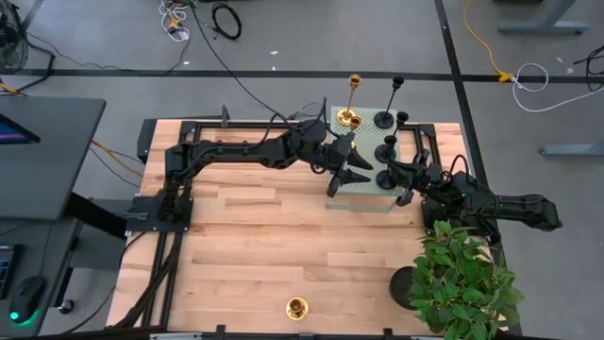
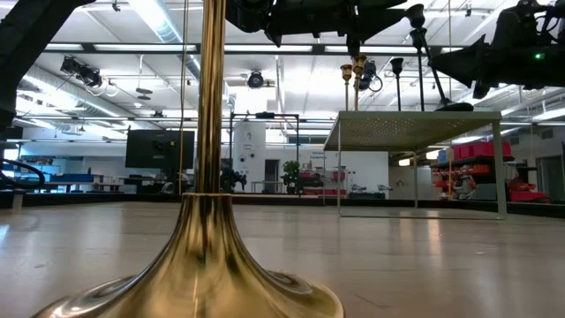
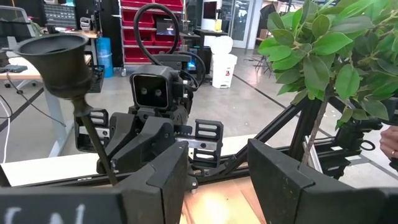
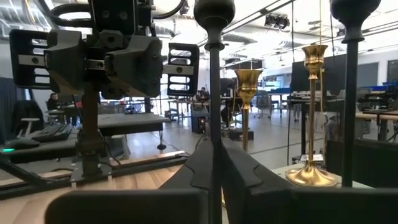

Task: Pick & Place candle stick holders
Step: Put the black candle holder on top of the shelf aligned with the other black candle holders

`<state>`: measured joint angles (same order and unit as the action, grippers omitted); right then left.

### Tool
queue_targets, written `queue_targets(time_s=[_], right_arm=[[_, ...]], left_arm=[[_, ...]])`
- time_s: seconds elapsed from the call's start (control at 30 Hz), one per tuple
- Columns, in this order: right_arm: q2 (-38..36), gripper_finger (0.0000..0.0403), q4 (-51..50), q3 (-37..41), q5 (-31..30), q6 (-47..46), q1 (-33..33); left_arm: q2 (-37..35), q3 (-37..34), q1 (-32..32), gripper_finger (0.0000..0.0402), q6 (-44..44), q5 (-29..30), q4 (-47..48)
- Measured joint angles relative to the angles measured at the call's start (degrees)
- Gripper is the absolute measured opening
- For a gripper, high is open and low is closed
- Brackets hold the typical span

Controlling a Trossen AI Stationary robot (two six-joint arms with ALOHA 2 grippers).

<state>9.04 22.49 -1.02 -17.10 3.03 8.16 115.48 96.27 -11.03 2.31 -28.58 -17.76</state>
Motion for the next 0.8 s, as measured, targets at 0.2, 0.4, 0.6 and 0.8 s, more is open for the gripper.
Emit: queue_targets(time_s=[0.2,0.4,0.6,0.8], right_arm=[[0.00,0.0024,-0.62,0.00,0.14,-0.02,-0.02],[0.00,0.0023,-1.31,-0.04,-0.07,-0.22,-0.42],[0.00,0.0031,-2.59,-0.05,-5.26,-0.52,-2.27],[0.11,0.0055,-6.89,-1.15,-8.62,-0.24,-3.98]], left_arm=[[0.00,0.00,0.00,0.0168,0.04,0.00,0.00],[0.00,0.00,0.00,0.0168,0.07,0.00,0.00],[0.00,0.00,0.00,0.0168,0.09,0.00,0.02],[0.00,0.00,0.00,0.0167,0.09,0.00,0.02]])
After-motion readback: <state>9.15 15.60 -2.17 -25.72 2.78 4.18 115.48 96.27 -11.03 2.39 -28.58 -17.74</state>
